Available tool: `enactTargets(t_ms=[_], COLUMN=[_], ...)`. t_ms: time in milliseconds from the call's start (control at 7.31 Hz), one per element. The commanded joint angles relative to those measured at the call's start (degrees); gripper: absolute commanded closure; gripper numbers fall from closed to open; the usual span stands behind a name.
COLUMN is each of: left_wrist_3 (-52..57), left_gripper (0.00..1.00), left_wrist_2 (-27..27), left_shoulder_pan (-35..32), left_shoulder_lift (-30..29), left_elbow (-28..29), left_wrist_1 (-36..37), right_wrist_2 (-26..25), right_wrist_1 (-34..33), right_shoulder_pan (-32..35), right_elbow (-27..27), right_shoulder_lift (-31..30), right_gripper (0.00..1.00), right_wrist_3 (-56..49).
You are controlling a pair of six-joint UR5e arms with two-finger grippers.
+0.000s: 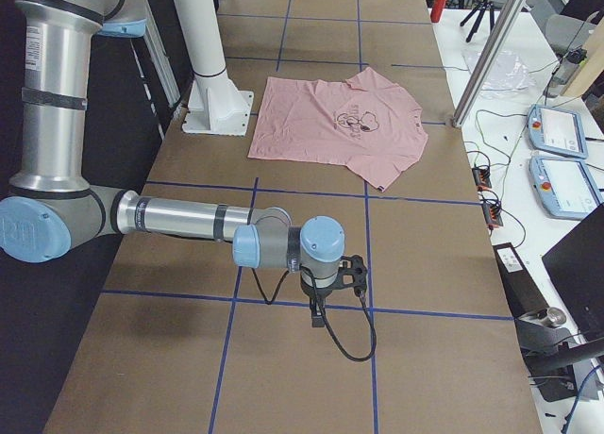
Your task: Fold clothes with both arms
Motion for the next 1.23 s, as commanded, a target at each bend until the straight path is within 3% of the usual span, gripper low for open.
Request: enactTargets(t_ms=[0,547,821,1095], left_wrist_3=[0.4,0.31,0.22,-0.21], left_gripper=[0.0,0.0,0.0,0.0], left_wrist_2=[0.16,0.07,-0.19,-0.1], left_shoulder_pan=[0.09,0.26,0.53,0.53], left_shoulder_lift=[-0.09,-0.17,-0.09,-3.06], left_elbow=[-0.18,-0.26,0.08,0.79], left_wrist_1=[-2.07,-3.14,-11.27,-21.47], right_wrist_2=[0.0,0.26,0.09,0.0], right_wrist_1=[0.0,0.0,0.17,6.37], right_shoulder_pan=[0.0,-0.09,-0.09,-0.18], right_elbow=[0.0,5.17,5.97,3.17], right_shoulder_lift=[0.09,0.52,6.13,10.36], right_gripper=[0.0,0.0,0.0,0.0], right_wrist_3=[0.02,0.37,0.19,0.28])
